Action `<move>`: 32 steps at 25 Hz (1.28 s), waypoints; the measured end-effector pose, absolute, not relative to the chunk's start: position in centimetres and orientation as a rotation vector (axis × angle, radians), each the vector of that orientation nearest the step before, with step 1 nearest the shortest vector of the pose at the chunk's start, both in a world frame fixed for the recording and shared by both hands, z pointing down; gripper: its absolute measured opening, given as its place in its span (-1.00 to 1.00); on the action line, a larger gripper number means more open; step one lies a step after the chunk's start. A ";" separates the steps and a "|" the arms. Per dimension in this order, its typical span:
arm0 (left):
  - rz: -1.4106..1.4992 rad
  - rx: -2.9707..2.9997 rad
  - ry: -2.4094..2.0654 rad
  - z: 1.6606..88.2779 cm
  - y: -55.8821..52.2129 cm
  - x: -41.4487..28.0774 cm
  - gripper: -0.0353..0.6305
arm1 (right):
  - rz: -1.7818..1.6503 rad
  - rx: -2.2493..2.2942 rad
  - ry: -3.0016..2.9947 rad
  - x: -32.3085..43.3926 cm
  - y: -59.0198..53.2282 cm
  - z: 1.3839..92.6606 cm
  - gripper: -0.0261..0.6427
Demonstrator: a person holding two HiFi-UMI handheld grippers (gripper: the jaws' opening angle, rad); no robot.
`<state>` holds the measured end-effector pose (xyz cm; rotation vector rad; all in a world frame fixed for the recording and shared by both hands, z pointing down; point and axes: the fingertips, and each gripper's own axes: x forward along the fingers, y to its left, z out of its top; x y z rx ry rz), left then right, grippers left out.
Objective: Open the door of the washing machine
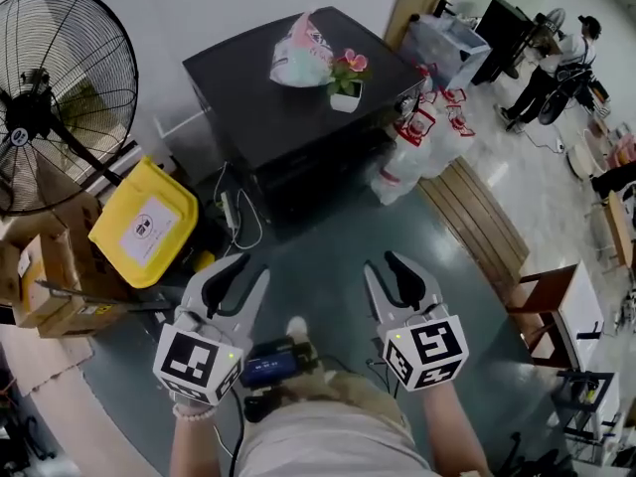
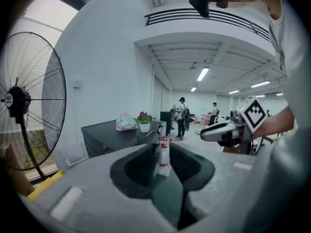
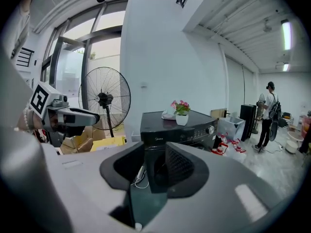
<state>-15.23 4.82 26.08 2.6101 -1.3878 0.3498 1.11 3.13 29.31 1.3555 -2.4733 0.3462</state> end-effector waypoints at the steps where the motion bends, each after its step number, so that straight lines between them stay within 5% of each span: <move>1: 0.353 2.613 -1.376 26.3 4.3 -15.3 -0.58 | 0.351 1.363 -2.467 1.0 2.8 29.4 -0.56; 32: 0.523 2.653 -1.215 33.5 -5.9 -14.5 -0.58 | 0.481 1.371 -2.380 1.3 -5.1 36.5 -0.57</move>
